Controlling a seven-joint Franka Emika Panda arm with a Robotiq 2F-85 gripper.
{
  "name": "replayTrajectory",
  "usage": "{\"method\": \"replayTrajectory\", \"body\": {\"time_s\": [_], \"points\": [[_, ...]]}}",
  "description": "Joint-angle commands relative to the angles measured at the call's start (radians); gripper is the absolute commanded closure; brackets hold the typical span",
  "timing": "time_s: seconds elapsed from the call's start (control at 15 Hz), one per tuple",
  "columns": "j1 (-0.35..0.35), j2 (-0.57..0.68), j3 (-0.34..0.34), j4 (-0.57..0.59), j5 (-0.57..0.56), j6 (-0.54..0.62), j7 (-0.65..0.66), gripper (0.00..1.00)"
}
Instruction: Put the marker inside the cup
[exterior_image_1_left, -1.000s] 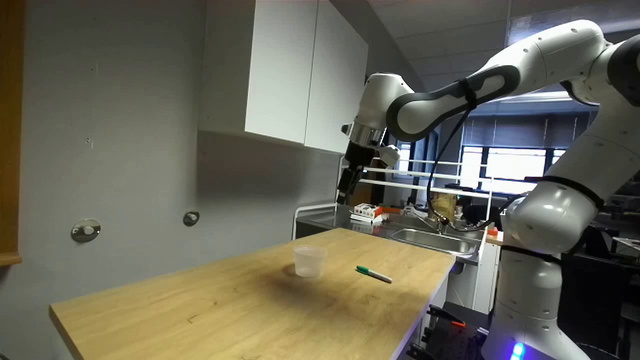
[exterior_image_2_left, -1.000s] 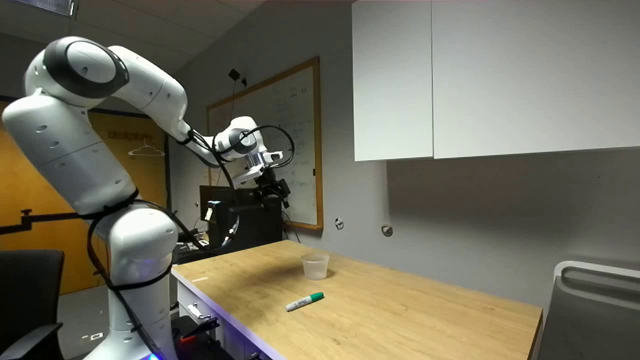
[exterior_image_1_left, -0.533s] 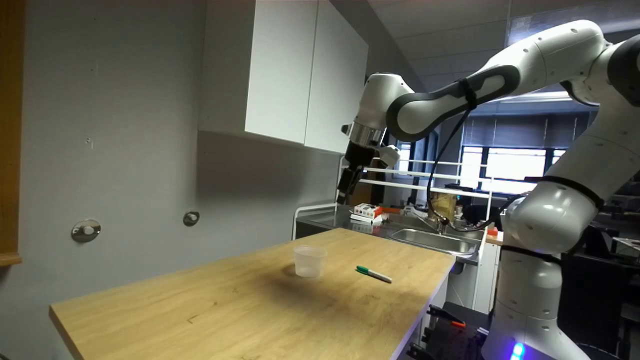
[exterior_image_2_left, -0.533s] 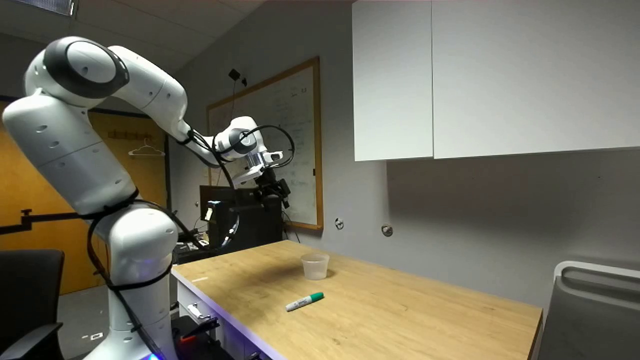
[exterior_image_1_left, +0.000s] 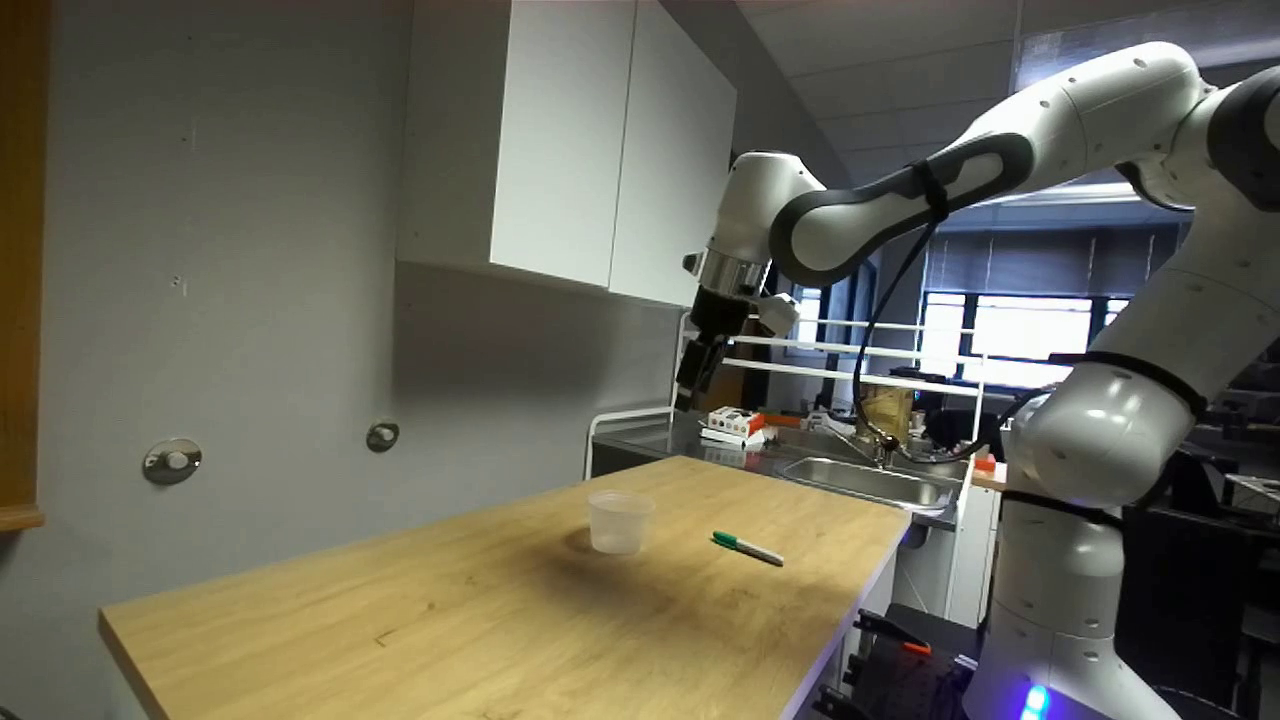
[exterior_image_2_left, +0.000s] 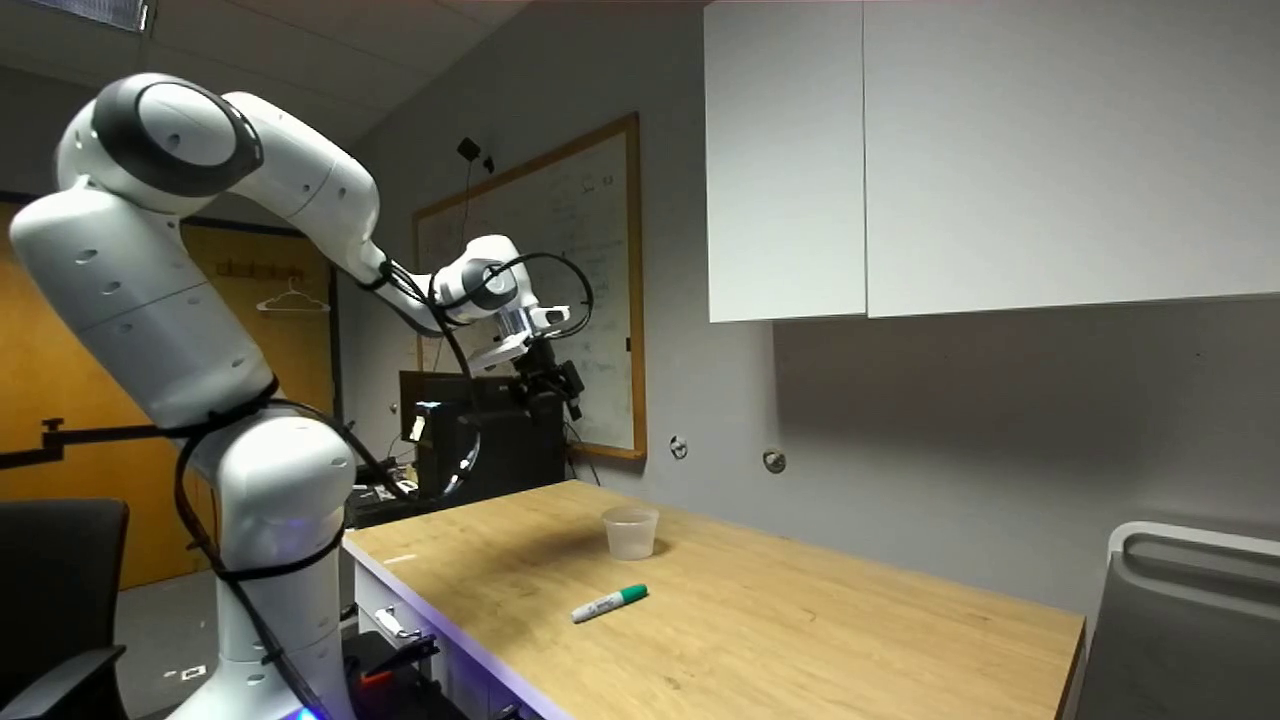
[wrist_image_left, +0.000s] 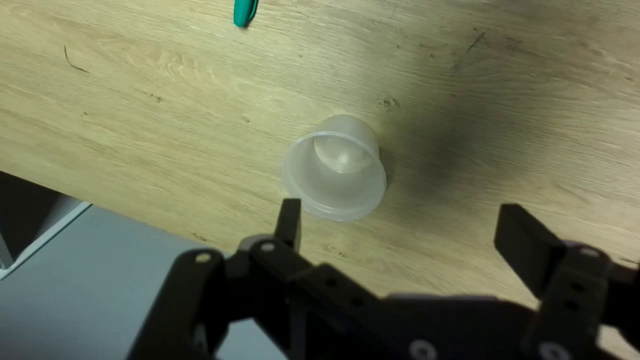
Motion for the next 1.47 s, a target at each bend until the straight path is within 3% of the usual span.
{"method": "replayTrajectory", "body": {"time_s": [0.0, 0.4, 0.87, 1.4], "points": [[-0.020, 0.046, -0.035, 0.006, -0.038, 0.021, 0.018, 0.00], [-0.072, 0.170, -0.146, 0.024, -0.017, 0.074, -0.012, 0.00], [-0.110, 0.364, -0.299, 0.061, 0.089, 0.118, -0.109, 0.00], [-0.147, 0.566, -0.352, 0.108, 0.188, 0.105, -0.193, 0.00]]}}
